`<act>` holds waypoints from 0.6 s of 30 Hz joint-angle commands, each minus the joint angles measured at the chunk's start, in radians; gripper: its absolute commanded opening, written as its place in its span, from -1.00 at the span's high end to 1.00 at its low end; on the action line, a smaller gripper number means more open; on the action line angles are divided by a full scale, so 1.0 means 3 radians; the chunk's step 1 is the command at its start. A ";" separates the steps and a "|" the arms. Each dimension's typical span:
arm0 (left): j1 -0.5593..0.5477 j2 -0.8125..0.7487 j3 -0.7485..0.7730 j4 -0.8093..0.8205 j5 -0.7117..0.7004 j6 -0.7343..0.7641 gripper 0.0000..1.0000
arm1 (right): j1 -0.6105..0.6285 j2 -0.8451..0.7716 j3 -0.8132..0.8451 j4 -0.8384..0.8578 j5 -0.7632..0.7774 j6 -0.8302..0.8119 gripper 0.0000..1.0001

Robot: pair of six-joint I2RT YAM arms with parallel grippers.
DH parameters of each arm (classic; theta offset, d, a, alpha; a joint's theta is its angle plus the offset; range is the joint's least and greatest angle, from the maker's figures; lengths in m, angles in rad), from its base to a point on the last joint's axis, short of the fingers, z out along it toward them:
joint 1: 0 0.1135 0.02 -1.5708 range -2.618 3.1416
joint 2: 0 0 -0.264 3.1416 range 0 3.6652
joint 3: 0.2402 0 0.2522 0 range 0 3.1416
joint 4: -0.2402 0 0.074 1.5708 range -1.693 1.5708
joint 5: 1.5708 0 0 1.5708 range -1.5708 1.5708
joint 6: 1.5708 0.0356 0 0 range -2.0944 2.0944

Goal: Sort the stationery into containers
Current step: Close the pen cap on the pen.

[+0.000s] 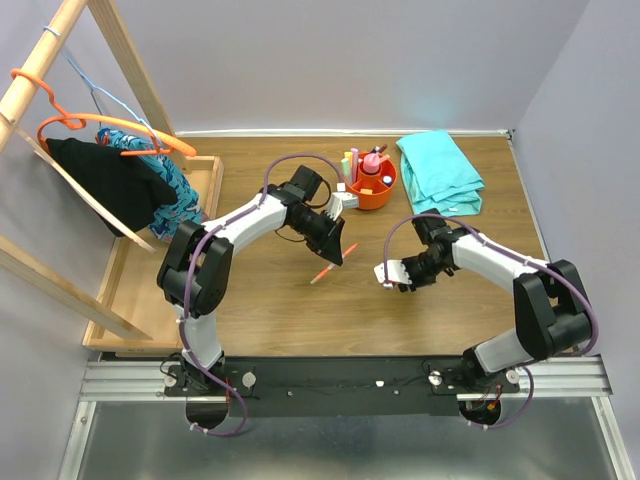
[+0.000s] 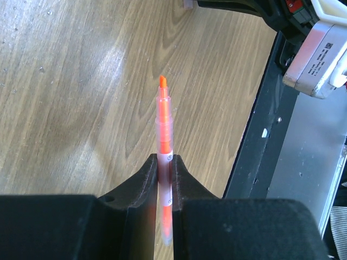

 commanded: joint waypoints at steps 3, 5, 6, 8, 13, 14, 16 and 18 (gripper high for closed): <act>-0.0003 0.0089 0.0050 -0.0063 -0.0015 0.0039 0.98 | -0.0012 0.0129 -0.0009 0.0010 -0.0043 -0.0073 0.36; -0.0003 0.0105 0.0060 -0.0063 -0.0015 0.0029 0.98 | -0.0037 0.0154 -0.0004 0.0020 -0.0048 -0.0073 0.36; -0.0003 0.0105 0.0060 -0.0063 -0.0015 0.0028 0.98 | -0.0048 0.0170 0.0001 0.0015 -0.0043 -0.0088 0.37; -0.0003 0.0115 0.0060 -0.0058 -0.0010 0.0028 0.98 | -0.0073 0.0201 0.0011 0.0010 -0.0028 -0.0103 0.37; -0.0003 0.0146 0.0096 -0.0078 -0.0010 0.0039 0.98 | -0.0196 0.0334 0.0062 -0.0026 -0.0002 -0.0149 0.37; -0.0003 0.0146 0.0091 -0.0078 -0.0010 0.0034 0.98 | -0.0247 0.0349 0.0062 -0.0026 0.0013 -0.0170 0.37; -0.0003 0.0171 0.0106 -0.0084 0.0005 0.0039 0.98 | -0.0278 0.0405 0.0067 -0.0041 0.0044 -0.0216 0.37; -0.0003 0.0192 0.0127 -0.0079 0.0041 0.0028 0.97 | -0.0298 0.0426 0.0077 -0.0051 0.0029 -0.0241 0.37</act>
